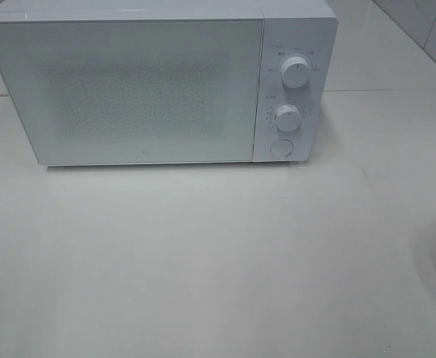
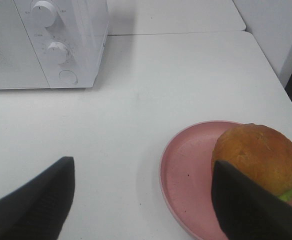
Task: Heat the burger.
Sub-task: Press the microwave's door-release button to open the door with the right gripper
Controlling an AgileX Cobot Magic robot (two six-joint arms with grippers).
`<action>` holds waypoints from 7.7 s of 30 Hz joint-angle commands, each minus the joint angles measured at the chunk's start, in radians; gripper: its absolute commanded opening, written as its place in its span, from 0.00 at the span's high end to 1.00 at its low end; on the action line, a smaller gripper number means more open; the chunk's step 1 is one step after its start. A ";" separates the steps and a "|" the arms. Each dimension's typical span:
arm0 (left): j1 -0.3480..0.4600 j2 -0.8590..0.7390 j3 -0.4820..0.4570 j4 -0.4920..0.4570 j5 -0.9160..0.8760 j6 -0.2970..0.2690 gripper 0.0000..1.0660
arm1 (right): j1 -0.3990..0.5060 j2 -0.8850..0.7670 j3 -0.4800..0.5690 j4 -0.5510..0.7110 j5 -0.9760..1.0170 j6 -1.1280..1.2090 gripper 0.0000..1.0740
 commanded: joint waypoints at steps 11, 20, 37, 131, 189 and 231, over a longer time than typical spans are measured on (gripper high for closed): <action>-0.005 0.002 0.000 -0.008 -0.008 -0.003 0.15 | -0.005 -0.024 0.000 -0.003 -0.010 0.000 0.33; -0.005 0.002 0.000 -0.008 -0.008 -0.003 0.15 | -0.005 -0.022 -0.036 -0.005 -0.050 0.000 0.33; -0.005 0.002 0.000 -0.008 -0.008 -0.003 0.15 | -0.005 0.221 -0.036 -0.004 -0.194 0.001 0.33; -0.005 0.002 0.000 -0.008 -0.008 -0.003 0.15 | 0.590 1.573 0.196 0.866 -2.078 -0.580 0.33; -0.005 0.002 0.000 -0.008 -0.008 -0.003 0.15 | 0.773 1.765 0.117 0.991 -2.086 0.914 1.00; -0.005 0.002 0.000 -0.008 -0.008 -0.003 0.15 | 0.518 2.082 -0.252 0.860 -1.925 1.047 1.00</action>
